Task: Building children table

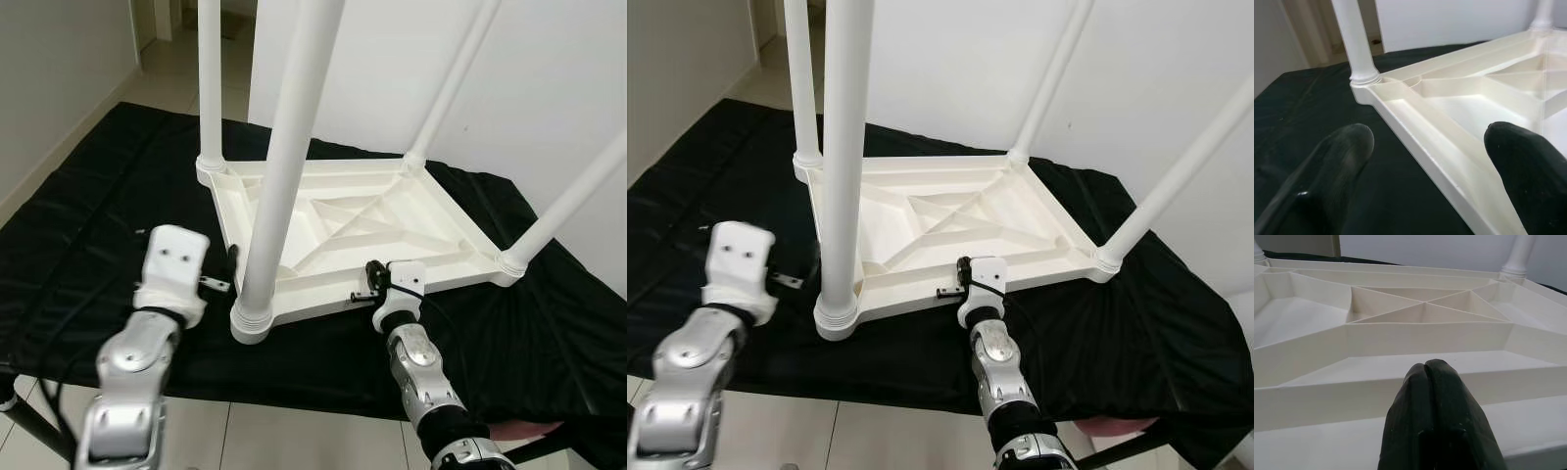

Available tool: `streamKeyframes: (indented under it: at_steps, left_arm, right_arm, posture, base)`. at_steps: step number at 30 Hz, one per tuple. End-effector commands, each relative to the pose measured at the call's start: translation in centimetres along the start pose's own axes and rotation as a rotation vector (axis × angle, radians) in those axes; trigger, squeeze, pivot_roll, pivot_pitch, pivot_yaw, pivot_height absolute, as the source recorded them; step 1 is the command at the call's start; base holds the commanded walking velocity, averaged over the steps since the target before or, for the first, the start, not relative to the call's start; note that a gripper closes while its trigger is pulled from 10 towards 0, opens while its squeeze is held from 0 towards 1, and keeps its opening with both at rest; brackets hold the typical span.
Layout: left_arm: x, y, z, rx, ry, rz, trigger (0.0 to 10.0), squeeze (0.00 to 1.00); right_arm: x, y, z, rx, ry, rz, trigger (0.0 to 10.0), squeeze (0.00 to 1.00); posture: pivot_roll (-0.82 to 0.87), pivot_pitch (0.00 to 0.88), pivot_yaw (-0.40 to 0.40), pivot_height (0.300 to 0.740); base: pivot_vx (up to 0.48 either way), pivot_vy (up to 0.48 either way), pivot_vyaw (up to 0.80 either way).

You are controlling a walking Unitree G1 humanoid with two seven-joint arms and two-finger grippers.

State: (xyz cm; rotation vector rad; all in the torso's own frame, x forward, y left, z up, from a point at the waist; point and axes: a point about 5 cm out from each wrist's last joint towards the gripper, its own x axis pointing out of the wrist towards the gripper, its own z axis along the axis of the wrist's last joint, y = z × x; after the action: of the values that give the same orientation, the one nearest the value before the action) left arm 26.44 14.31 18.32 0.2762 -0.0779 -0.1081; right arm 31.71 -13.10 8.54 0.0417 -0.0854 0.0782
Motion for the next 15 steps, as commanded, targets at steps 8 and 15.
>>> streamKeyframes:
  at_steps: [8, 15]
  left_arm:
    - [2.7, -3.0, 0.4, 0.032, -0.035, 0.054, 10.0, 0.0]
    - [4.3, -4.9, 1.4, -0.057, -0.138, -0.156, 10.0, 0.0]
  right_arm:
    - [-0.8, -1.6, 0.1, -0.01, 0.0, -0.101, 10.0, 0.0]
    - [-0.4, -2.6, 0.9, -0.052, -0.02, -0.226, 10.0, 0.0]
  posture:
    - [0.06, 0.0, -0.11, 0.74]
    - [0.06, 0.0, -0.109, 0.74]
  base:
    - [0.0, 0.0, 0.0]
    - [0.0, 0.0, 0.0]
